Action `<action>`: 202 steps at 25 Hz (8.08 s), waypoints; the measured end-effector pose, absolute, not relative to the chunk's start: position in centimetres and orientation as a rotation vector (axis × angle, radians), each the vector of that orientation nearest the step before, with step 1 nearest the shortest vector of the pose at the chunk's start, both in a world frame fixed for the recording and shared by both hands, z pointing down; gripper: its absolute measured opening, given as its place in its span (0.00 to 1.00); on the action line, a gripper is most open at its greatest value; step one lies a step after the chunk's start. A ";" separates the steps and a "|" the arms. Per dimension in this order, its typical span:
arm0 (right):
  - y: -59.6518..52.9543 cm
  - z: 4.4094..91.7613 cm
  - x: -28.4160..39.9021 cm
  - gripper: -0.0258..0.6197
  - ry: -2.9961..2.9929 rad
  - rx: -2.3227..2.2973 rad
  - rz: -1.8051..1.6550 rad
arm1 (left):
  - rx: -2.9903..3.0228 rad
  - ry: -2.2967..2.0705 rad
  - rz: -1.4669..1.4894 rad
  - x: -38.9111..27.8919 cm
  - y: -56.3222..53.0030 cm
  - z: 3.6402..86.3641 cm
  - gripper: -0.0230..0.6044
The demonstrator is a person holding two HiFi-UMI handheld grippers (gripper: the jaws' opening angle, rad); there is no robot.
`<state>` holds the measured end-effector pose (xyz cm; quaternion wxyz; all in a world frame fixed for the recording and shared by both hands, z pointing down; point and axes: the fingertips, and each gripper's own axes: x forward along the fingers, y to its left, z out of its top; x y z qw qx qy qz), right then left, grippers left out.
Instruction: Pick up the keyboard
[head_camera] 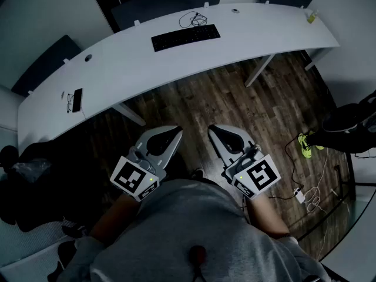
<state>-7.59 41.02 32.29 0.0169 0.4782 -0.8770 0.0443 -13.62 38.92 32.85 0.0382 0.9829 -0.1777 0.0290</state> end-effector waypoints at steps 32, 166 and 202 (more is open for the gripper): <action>36.2 33.3 -6.2 0.07 -2.684 1.508 0.231 | 2.954 -0.570 0.115 -13.9 33.4 34.4 0.04; -19.0 53.0 18.1 0.07 -2.417 1.109 0.673 | 2.544 -0.988 0.468 -0.3 -19.8 52.1 0.05; -29.2 69.3 26.6 0.30 -1.939 1.250 1.046 | 1.958 -1.149 0.711 -12.6 -30.9 70.9 0.32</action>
